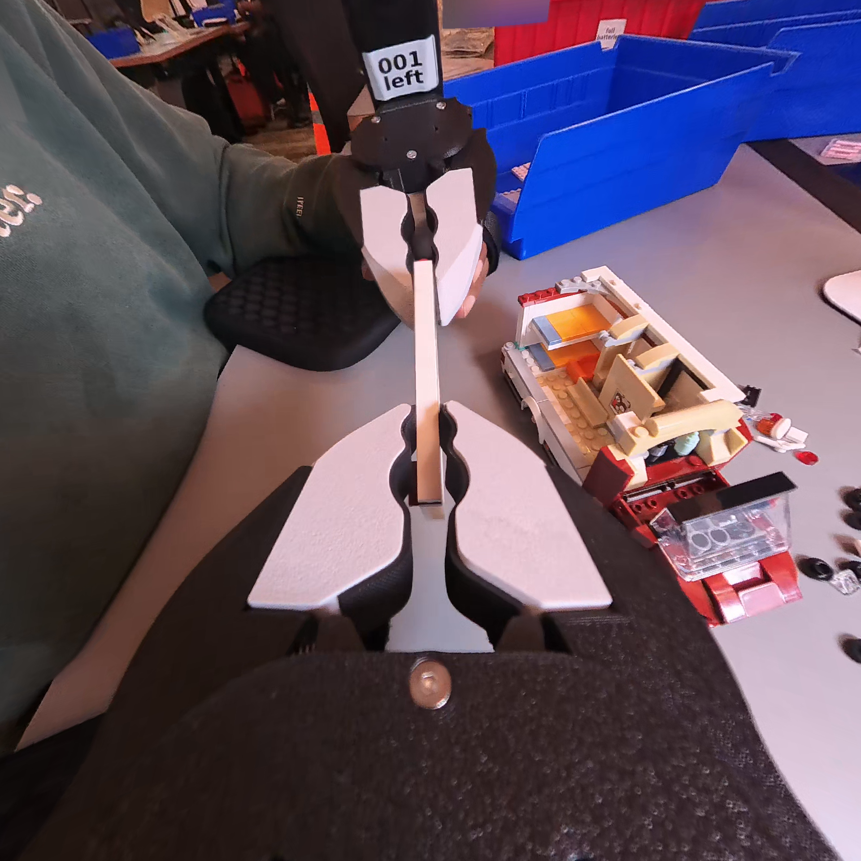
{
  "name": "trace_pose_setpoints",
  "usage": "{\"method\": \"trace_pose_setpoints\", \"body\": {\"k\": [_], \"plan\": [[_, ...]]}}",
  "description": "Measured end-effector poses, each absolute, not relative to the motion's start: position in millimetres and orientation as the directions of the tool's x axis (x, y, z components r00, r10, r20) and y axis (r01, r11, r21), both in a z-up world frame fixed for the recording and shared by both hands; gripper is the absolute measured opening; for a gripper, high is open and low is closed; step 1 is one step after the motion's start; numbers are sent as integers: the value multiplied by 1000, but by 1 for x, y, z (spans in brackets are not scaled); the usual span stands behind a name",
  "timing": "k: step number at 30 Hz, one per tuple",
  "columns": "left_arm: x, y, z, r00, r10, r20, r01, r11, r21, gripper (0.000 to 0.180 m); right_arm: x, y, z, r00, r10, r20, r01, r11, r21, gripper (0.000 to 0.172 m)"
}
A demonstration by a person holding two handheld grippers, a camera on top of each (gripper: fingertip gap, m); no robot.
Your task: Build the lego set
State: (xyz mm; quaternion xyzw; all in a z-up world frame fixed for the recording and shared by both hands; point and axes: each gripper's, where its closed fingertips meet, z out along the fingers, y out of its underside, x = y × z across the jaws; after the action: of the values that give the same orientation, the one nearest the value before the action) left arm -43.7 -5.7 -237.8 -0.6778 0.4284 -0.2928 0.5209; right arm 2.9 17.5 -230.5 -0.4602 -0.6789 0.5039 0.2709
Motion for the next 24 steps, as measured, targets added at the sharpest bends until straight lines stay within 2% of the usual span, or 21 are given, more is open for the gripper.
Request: {"method": "trace_pose_setpoints", "body": {"k": [10, 18, 24], "plan": [[-52, -2, -242, 484, -875, -7, -231, -120, -965, 8, -12, 25, -237, -366, 931, 18, 367, 162, -916, 10], [-65, 1, -238, 521, -854, -8, -196, -111, -974, 8, -40, 22, -238, -458, 865, 203, 438, 419, -796, 13], [-79, 2, -230, 559, -829, -7, -162, -101, -982, 8, -57, 23, -225, -574, 791, 212, 476, 533, -699, 13]]}}
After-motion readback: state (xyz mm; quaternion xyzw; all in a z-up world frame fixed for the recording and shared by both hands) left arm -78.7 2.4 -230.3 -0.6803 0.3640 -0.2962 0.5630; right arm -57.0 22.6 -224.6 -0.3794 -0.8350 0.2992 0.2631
